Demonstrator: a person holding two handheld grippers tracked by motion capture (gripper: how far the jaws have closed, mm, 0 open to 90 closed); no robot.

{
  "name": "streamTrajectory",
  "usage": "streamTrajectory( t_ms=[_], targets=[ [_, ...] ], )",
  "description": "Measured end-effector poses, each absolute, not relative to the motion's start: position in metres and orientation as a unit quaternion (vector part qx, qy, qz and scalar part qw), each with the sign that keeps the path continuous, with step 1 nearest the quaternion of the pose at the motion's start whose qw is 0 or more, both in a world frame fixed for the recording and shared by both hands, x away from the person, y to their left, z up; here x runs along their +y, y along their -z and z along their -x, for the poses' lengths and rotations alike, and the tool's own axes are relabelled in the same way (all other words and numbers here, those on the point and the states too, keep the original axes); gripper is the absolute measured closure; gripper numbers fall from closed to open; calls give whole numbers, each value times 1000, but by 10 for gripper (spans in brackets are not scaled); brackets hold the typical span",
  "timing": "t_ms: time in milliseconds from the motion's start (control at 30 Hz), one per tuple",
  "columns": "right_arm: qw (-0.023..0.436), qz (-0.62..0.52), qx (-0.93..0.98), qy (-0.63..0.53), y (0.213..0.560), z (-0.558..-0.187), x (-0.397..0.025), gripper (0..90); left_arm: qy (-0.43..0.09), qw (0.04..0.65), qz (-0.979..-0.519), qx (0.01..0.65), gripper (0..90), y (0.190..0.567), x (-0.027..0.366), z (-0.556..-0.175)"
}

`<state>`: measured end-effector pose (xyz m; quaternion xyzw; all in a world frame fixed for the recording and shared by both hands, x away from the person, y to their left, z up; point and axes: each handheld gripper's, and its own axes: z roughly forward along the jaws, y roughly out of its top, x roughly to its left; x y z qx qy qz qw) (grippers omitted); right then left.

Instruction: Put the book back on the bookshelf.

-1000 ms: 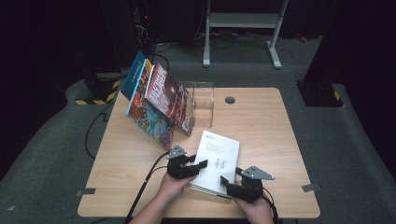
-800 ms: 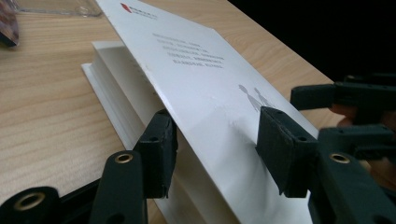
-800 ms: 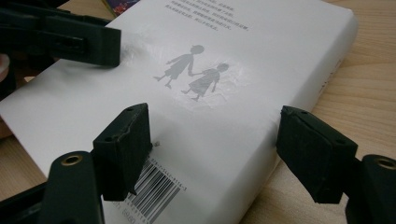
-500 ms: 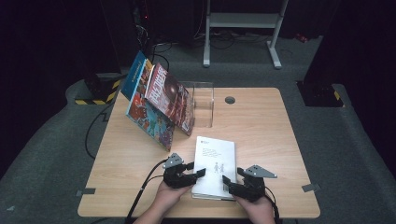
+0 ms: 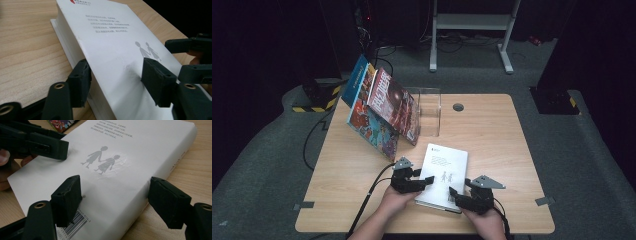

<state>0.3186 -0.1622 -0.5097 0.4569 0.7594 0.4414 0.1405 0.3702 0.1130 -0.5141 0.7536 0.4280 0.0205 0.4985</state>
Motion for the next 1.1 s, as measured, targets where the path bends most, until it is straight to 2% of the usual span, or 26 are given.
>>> streamTrajectory(
  t_ms=[67,200,400,633,867,1100],
  targets=[
    [140,-456,760,-441,509,-319,-162,268,-14,499,-753,429,474,513,115,-372],
    [141,-455,762,-438,509,-319,-162,268,-3,500,-750,433,501,513,118,-374],
    [143,-451,760,-446,509,-319,-162,274,-34,511,-760,401,545,508,120,-369],
    [151,-445,758,-453,507,-317,-162,315,-85,530,-765,356,549,502,120,-358],
    [151,-455,749,-458,505,-316,-168,318,-135,543,-767,313,547,494,119,-347],
    [144,-462,741,-465,503,-317,-175,311,-139,546,-773,292,547,490,123,-345]
  ],
)
